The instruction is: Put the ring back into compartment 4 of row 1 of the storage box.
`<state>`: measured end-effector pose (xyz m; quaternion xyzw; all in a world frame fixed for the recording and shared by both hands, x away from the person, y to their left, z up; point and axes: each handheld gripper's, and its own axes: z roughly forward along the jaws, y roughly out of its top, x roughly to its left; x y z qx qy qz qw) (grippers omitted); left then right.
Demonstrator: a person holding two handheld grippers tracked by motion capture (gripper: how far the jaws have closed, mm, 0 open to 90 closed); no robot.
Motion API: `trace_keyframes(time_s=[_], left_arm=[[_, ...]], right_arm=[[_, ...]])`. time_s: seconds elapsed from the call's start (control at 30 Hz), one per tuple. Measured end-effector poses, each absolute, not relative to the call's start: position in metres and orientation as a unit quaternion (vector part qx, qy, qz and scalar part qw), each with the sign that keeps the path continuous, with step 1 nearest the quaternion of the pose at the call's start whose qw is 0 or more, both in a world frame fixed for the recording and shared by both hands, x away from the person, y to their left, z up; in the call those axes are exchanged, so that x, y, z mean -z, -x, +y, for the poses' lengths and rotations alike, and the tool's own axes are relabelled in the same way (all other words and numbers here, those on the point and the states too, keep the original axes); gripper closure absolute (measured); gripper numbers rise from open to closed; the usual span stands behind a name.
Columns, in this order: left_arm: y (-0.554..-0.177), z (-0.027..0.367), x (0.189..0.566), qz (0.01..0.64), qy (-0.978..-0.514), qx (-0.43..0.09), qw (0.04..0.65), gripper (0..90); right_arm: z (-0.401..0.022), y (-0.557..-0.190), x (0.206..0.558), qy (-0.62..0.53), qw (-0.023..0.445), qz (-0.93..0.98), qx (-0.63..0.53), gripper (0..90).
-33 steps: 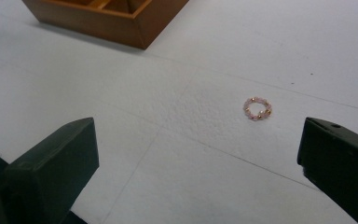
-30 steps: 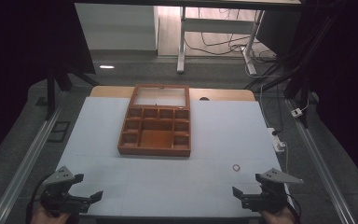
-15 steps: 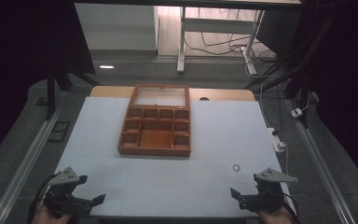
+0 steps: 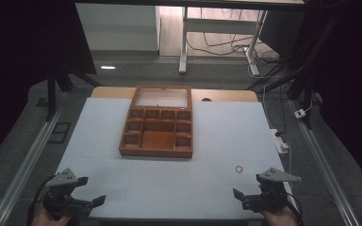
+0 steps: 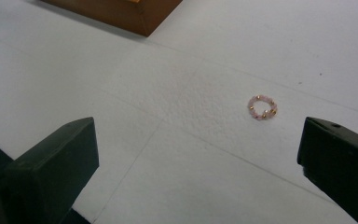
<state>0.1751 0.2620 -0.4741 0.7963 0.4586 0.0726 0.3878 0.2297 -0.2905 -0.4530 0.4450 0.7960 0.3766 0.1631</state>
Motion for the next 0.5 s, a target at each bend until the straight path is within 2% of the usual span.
trace_keyframes(time_s=[0.5], left_arm=[[-0.1755,0.2623,0.4742,0.457,-0.797,-0.070,0.389,4.2]], right_arm=[[-0.2864,-0.2408,0.4582,-0.425,0.154,0.814,-0.364,0.0]])
